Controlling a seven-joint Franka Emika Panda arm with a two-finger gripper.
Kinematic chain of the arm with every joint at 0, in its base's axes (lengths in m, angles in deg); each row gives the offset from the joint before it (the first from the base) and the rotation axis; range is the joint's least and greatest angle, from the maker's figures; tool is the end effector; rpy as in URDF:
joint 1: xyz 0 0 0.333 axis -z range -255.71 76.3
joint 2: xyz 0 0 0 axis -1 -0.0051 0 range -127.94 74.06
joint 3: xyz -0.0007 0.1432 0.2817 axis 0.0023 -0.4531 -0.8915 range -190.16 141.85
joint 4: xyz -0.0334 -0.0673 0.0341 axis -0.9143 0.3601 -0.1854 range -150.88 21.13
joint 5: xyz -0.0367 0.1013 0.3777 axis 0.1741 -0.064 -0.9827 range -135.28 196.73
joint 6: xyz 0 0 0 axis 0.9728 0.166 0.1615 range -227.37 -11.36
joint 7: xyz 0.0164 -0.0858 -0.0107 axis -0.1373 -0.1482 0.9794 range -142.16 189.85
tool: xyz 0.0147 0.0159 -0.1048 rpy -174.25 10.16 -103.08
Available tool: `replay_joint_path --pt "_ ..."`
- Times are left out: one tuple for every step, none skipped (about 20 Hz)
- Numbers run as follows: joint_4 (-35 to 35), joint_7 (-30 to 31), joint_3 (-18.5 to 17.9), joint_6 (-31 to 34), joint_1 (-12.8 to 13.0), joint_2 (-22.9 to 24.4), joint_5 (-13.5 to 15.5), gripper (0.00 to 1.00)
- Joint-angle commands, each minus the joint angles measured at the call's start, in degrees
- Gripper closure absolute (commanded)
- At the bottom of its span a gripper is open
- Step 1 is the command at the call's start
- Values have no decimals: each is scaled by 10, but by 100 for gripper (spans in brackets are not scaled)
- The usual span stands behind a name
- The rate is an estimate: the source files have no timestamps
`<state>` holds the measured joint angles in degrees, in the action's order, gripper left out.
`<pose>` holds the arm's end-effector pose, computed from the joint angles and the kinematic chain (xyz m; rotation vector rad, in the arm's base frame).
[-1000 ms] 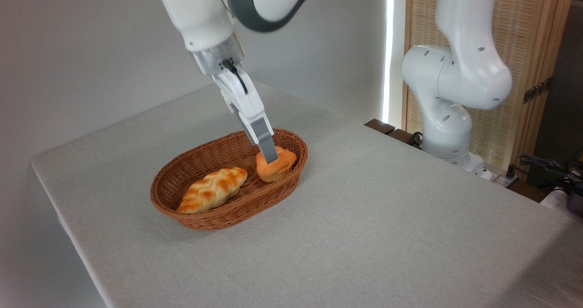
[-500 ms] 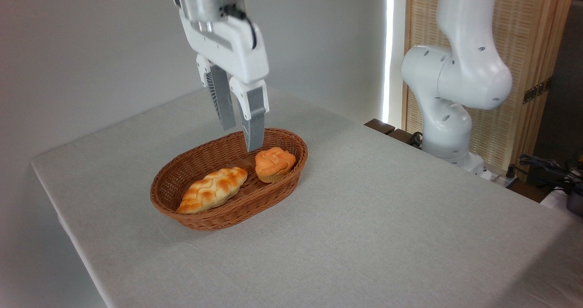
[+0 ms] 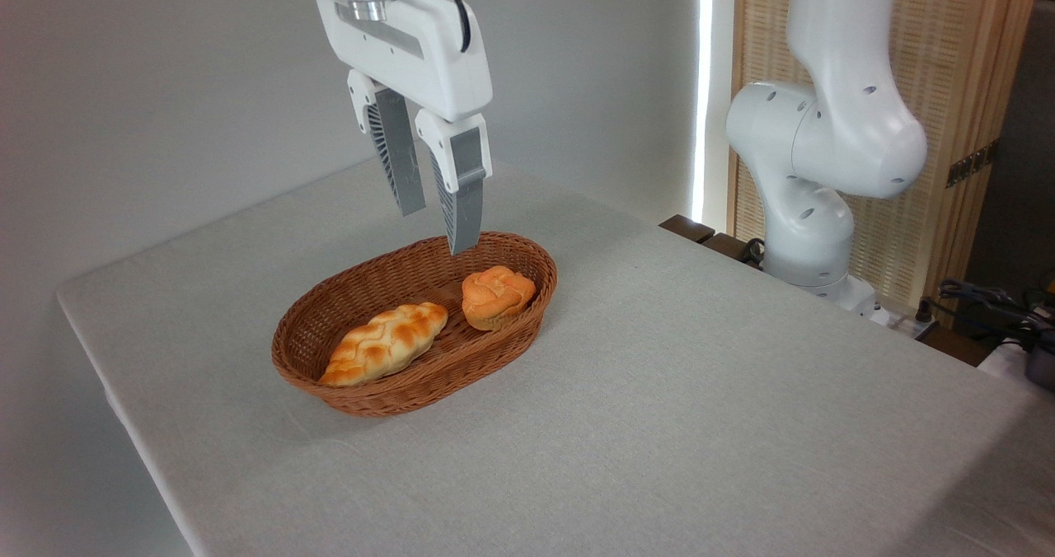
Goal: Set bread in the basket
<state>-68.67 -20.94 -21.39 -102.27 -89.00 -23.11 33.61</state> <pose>0.5317 -0.0385 0.6295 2.8265 -1.2661 0.0241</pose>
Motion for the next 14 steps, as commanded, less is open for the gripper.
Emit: replay_joint_path --pt "20 -3 0 10 1 -20 3 0" --pt "20 -3 0 10 1 -21 2 0" --pt "20 -1 -1 10 1 -24 2 0" --pt "20 0 -4 10 1 -26 2 0" --pt "20 1 -5 10 2 -26 2 0" --pt "20 3 -6 10 2 -26 1 0" --pt "20 7 -4 10 2 -26 -7 0" --pt "20 9 0 10 3 -26 -21 0" --pt "20 9 1 10 3 -26 -27 0" --pt "20 9 1 10 3 -26 -27 0" --pt "20 9 1 10 3 -26 -27 0" --pt "20 9 1 10 3 -26 -27 0" --pt "20 8 0 10 3 -26 -27 0" --pt "20 7 -1 10 3 -26 -25 0"
